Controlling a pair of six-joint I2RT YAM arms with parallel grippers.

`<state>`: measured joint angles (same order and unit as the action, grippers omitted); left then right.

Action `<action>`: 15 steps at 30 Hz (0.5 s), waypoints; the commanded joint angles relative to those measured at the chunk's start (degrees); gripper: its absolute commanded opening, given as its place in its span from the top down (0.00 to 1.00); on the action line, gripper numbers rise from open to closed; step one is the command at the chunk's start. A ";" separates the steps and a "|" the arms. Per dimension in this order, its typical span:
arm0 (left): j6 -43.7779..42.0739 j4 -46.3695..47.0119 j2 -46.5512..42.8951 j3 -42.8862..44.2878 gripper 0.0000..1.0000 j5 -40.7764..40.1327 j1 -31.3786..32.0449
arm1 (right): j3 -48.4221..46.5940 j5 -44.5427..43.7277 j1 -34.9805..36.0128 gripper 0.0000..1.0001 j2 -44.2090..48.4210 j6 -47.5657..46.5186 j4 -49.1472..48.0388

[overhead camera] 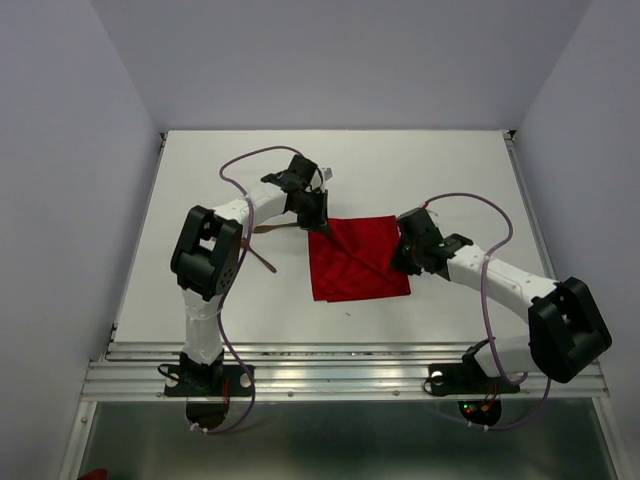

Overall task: Fold the napkin into a case and place the utensils inside
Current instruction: Smooth out the upper triangle-folded napkin at the center of the board.

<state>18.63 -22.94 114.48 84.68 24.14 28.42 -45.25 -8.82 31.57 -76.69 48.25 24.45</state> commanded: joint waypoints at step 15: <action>-3.16 -0.62 7.08 7.86 1.00 -6.38 0.23 | 4.91 -9.81 0.33 0.99 -8.22 4.05 -4.32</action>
<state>17.34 -22.96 122.69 90.78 19.64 28.75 -42.30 -16.05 31.57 -83.94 51.16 21.32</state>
